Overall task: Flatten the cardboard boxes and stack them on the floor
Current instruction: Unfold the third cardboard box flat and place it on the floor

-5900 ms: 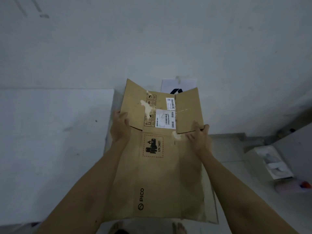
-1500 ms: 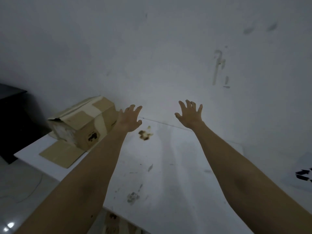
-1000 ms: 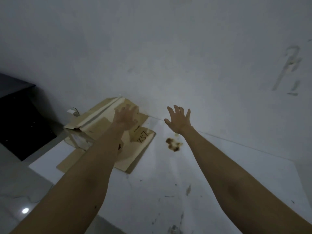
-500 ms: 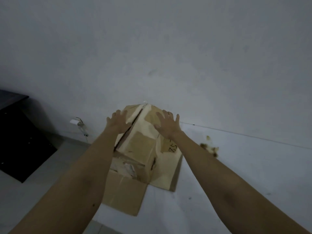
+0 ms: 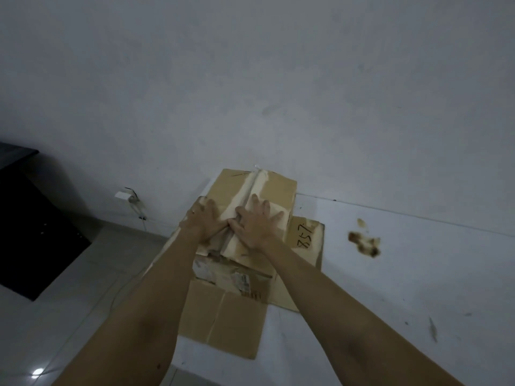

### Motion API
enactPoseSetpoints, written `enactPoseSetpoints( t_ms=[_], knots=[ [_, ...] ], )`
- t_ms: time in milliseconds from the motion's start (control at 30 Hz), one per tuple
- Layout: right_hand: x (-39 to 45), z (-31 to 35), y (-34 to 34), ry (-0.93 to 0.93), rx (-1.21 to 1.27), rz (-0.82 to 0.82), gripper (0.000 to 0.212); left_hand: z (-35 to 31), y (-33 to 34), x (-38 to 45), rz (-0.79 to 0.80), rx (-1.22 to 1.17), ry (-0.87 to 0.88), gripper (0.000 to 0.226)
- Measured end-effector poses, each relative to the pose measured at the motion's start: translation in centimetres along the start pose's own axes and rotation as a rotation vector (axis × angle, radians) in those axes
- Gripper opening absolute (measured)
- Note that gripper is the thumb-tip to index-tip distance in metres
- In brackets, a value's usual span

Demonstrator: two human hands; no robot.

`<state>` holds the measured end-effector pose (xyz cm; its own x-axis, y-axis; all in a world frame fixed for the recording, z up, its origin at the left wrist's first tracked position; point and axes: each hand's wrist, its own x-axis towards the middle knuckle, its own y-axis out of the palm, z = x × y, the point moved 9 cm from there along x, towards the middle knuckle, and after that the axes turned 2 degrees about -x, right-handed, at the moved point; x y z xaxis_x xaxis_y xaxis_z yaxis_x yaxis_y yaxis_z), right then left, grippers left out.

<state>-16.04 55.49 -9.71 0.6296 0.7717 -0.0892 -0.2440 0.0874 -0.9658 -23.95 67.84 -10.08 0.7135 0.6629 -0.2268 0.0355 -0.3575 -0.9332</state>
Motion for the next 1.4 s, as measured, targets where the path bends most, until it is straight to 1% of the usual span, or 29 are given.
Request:
enactPoseSetpoints(
  t_ms=[133,200,300,367,467,567,733,833,933,1100,1267,1400],
  knots=[
    [-0.9,-0.8,-0.4,0.012,0.002,-0.021,0.045,-0.4,0.8,-0.5,0.015,-0.036,-0.057,0.098],
    [-1.8,-2.0,-0.7,0.017,-0.045,-0.031,0.045,-1.5,1.3,-1.0,0.017,-0.05,-0.051,0.104],
    [-3.4,-4.1,-1.0,0.011,-0.148,-0.073,0.046,-4.3,2.4,-2.4,0.032,-0.076,-0.008,0.102],
    [-4.5,-5.5,-1.2,0.006,-0.182,-0.093,0.046,-5.9,3.0,-3.5,0.024,-0.088,-0.013,0.104],
    [-6.3,-7.7,-1.5,0.008,-0.187,-0.098,0.045,-7.7,4.3,-4.2,-0.014,-0.063,-0.007,0.115],
    [-8.3,-10.4,-1.7,0.052,-0.154,-0.085,0.045,-10.0,5.8,-5.3,-0.018,-0.048,0.018,0.123],
    [-12.6,-16.4,-2.8,0.167,-0.147,-0.082,0.045,-16.7,8.2,-8.4,0.03,-0.054,0.114,0.12],
    [-15.0,-19.8,-4.0,0.172,-0.171,-0.087,0.046,-20.2,9.7,-9.4,0.04,-0.043,0.134,0.123],
    [-16.8,-23.4,-4.8,0.18,-0.185,-0.056,0.046,-23.5,11.3,-10.8,0.063,-0.04,0.155,0.125],
    [-19.4,-29.0,-6.3,0.192,-0.113,0.001,0.045,-28.9,13.5,-13.4,0.074,-0.089,0.194,0.123],
    [-21.5,-31.6,-9.2,0.135,-0.021,-0.069,0.041,-31.9,14.4,-14.7,0.043,-0.082,0.207,0.117],
    [-22.0,-32.3,-10.8,0.076,0.024,-0.083,0.035,-32.7,15.0,-14.5,0.038,-0.044,0.222,0.112]
  ],
)
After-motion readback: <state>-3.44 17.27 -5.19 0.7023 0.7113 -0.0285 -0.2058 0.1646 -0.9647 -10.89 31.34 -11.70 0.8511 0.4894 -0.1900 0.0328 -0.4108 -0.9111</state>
